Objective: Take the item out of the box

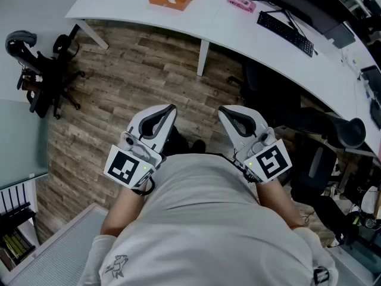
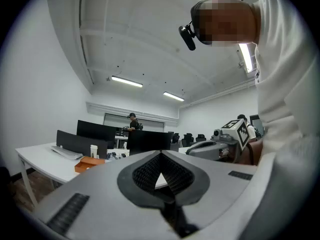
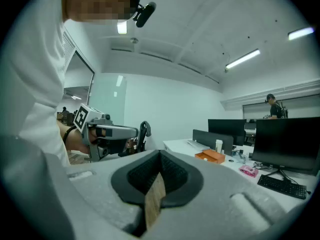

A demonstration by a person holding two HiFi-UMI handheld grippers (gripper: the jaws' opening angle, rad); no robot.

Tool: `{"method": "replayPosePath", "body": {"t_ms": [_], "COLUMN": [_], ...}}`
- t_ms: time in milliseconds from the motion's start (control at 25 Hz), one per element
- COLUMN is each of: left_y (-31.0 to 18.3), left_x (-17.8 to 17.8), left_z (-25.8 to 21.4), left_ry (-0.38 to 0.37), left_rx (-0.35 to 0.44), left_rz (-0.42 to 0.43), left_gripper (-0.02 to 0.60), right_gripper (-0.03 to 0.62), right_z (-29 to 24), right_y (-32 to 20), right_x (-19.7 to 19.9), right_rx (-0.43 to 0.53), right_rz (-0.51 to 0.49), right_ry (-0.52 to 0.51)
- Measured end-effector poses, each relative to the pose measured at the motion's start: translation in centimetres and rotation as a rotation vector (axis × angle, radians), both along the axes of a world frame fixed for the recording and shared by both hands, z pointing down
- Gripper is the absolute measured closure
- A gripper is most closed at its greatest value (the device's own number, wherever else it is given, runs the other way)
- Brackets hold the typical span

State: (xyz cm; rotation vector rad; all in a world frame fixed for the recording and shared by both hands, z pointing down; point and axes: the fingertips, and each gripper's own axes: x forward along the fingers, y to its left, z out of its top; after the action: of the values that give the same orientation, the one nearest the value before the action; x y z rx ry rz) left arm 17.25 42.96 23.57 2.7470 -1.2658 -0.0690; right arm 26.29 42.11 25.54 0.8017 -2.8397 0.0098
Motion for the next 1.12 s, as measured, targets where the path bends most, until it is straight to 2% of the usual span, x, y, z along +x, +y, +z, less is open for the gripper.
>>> {"method": "replayPosePath", "body": {"t_ms": [360,800,1120], "left_y": [-2.2,-8.4,-10.5], "left_x": [-3.9,-14.0,-19.8], "left_z": [0.7,1.1,1.1], "left_ry": [0.019,0.041,0.037], "left_rx": [-0.005,-0.025,-0.019], "left_rz": [-0.011,-0.015,-0.036], "left_gripper": [0.584,0.584,0.584], "right_gripper": [0.592,0.591,0.591], "right_z": [0.7,1.4,0.0], "right_y": [-2.3,-9.1,-12.9], "right_x": [-3.3,-12.3,-16.7], "right_rx": [-0.005,-0.037,-0.003], "right_rz": [-0.010,-0.006,0.018], "right_ry": [0.011,0.047,0.035]}}
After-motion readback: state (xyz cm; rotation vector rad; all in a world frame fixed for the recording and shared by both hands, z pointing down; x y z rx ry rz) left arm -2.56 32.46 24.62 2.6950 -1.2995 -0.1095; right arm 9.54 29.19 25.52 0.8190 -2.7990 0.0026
